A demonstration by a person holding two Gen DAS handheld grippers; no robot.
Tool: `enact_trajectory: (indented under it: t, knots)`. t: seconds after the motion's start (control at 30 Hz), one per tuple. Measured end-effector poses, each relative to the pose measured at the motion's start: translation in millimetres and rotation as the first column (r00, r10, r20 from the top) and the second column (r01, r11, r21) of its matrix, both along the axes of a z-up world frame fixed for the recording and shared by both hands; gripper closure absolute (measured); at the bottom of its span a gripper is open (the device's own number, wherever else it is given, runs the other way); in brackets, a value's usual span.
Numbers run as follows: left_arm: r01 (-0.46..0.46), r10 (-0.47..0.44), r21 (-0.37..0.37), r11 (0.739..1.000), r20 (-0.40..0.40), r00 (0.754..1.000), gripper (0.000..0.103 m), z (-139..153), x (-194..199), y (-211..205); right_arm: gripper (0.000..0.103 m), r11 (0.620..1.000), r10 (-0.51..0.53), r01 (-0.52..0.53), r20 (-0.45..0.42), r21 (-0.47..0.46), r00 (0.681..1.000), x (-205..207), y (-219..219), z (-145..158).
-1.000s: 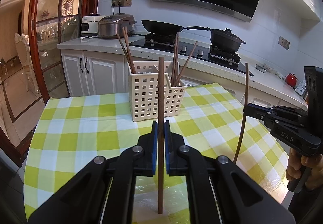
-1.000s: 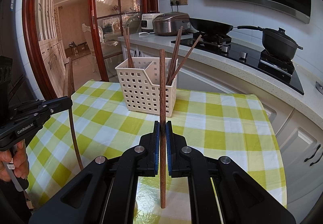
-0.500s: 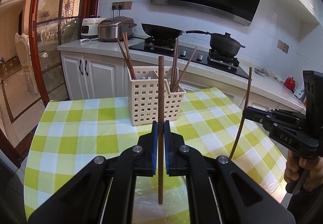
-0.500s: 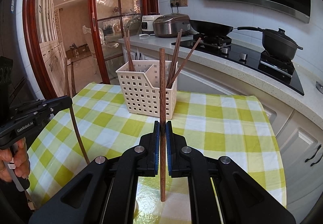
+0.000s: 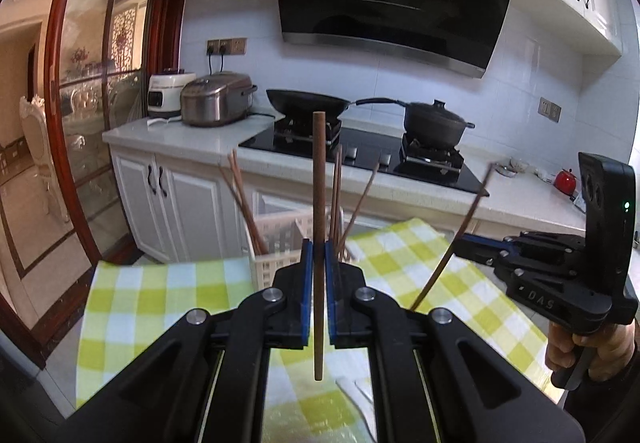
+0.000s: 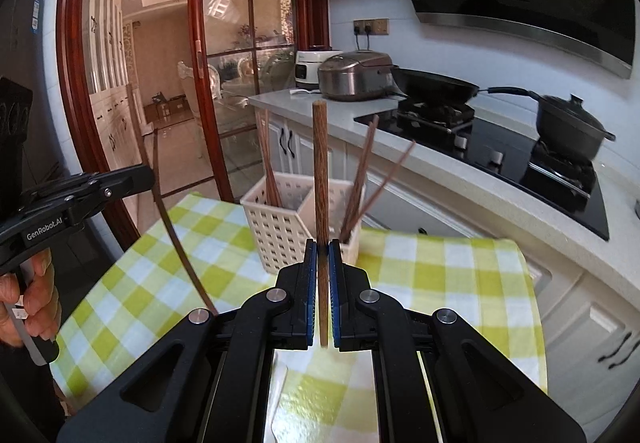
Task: Organize utensils
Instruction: 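Lift the left tool's chopstick into the basket while the right tool lowers its chopstick in too, then open both tools to release the chopsticks into the basket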
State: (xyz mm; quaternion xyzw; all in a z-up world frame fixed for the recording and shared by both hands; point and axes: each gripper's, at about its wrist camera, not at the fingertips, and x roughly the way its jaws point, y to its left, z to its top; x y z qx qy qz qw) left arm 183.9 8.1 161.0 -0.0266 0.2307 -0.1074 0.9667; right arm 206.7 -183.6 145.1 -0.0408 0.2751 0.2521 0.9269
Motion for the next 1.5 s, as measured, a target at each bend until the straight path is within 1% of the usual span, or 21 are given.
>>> enact_trajectory:
  t: [0.2, 0.37, 0.53, 0.67, 0.83, 1.03, 1.33, 1.4, 1.5]
  knots:
    - [0.006, -0.007, 0.018, 1.000, 0.041, 0.999, 0.097, 41.9, 28.9, -5.5, 0.097, 1.000, 0.024, -0.024, 0.019, -0.012, 1.000, 25.7, 16.2, 28.8]
    - [-0.009, 0.006, 0.036, 0.999, 0.066, 0.998, 0.097, 70.3, 59.4, -7.9, 0.097, 0.999, 0.034, -0.034, 0.018, -0.011, 0.999, 52.2, 27.3, 44.7]
    - [-0.028, 0.025, 0.040, 0.999, 0.068, 0.997, 0.097, 84.7, 94.7, -5.8, 0.097, 0.999, 0.031, -0.031, 0.028, -0.006, 0.999, 79.5, 35.4, 55.8]
    - [-0.039, 0.036, 0.042, 0.998, 0.069, 0.997, 0.097, 86.9, 114.5, -4.1, 0.097, 1.000, 0.030, -0.030, 0.032, -0.004, 0.999, 94.6, 40.3, 59.0]
    - [-0.048, 0.046, 0.034, 0.998, 0.045, 0.998, 0.097, 71.5, 135.1, -0.6, 0.097, 0.999, 0.040, -0.040, 0.009, -0.010, 0.999, 108.5, 48.6, 48.3]
    - [-0.059, 0.059, 0.011, 0.998, 0.002, 0.998, 0.097, 36.6, 158.8, 5.0, 0.097, 0.999, 0.042, -0.042, -0.028, -0.012, 0.999, 119.8, 52.8, 27.1]
    - [-0.049, 0.050, 0.009, 0.999, -0.077, 0.996, 0.097, -6.6, 177.3, 4.8, 0.097, 0.998, 0.048, -0.052, -0.100, -0.032, 0.994, 134.4, 63.0, -4.1]
    - [-0.054, 0.055, 0.008, 0.998, -0.117, 0.992, 0.097, -16.9, 182.6, 5.6, 0.097, 0.998, 0.051, -0.056, -0.117, -0.040, 0.992, 138.1, 66.0, -11.2]
    - [-0.045, 0.044, 0.000, 0.999, -0.200, 0.979, 0.097, -33.1, 195.8, 7.3, 0.096, 0.997, 0.053, -0.061, -0.143, -0.053, 0.988, 144.7, 70.4, -19.8]
